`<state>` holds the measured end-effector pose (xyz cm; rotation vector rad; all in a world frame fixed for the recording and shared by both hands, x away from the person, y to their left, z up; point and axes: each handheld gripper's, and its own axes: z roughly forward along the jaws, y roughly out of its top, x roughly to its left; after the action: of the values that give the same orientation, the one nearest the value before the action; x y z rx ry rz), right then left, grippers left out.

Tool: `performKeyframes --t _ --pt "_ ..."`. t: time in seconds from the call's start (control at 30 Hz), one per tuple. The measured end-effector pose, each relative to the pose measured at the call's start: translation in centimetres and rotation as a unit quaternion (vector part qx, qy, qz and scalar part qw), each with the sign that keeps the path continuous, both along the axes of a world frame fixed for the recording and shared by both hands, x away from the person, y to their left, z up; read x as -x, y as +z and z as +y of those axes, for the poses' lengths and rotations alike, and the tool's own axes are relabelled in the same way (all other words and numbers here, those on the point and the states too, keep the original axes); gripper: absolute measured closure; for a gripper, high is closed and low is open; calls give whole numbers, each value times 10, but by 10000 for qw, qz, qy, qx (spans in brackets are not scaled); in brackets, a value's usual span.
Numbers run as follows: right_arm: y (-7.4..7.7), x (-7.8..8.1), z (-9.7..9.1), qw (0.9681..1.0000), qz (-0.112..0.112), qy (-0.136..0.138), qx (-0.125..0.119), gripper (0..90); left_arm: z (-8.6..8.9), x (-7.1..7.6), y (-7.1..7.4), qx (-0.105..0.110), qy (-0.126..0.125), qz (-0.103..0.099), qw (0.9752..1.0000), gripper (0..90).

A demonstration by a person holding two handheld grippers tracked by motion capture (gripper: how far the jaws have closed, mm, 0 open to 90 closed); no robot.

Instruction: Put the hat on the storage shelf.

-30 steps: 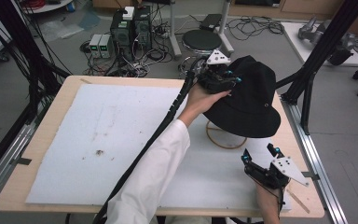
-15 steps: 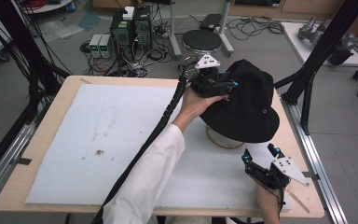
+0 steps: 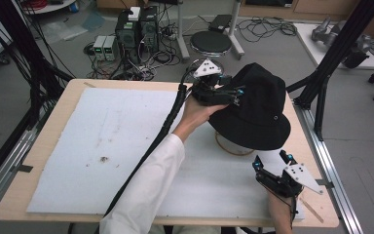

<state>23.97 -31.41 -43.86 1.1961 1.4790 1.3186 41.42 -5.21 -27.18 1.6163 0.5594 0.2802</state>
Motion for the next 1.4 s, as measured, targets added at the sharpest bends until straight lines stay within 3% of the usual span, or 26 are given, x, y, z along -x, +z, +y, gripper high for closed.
performKeyframes --t 0.17,0.3,0.63,0.87,1.07,1.4 --pt "0 0 0 10000 12 -1 -4 111 8 3 0 -75 85 10 9999 338" --pt "0 0 -1 10000 3 -1 9 111 18 7 4 -2 182 -61 9998 326" --pt "0 0 0 10000 15 -12 2 111 59 14 9 121 552 -196 9982 308" --pt "0 0 0 10000 17 -24 19 111 97 26 3 42 1002 -437 9940 307" --pt "0 0 2 10000 11 -24 43 111 122 34 -1 98 1273 -525 9904 307" --pt "0 0 3 10000 24 -33 74 111 172 48 -13 145 1680 -465 9846 307"
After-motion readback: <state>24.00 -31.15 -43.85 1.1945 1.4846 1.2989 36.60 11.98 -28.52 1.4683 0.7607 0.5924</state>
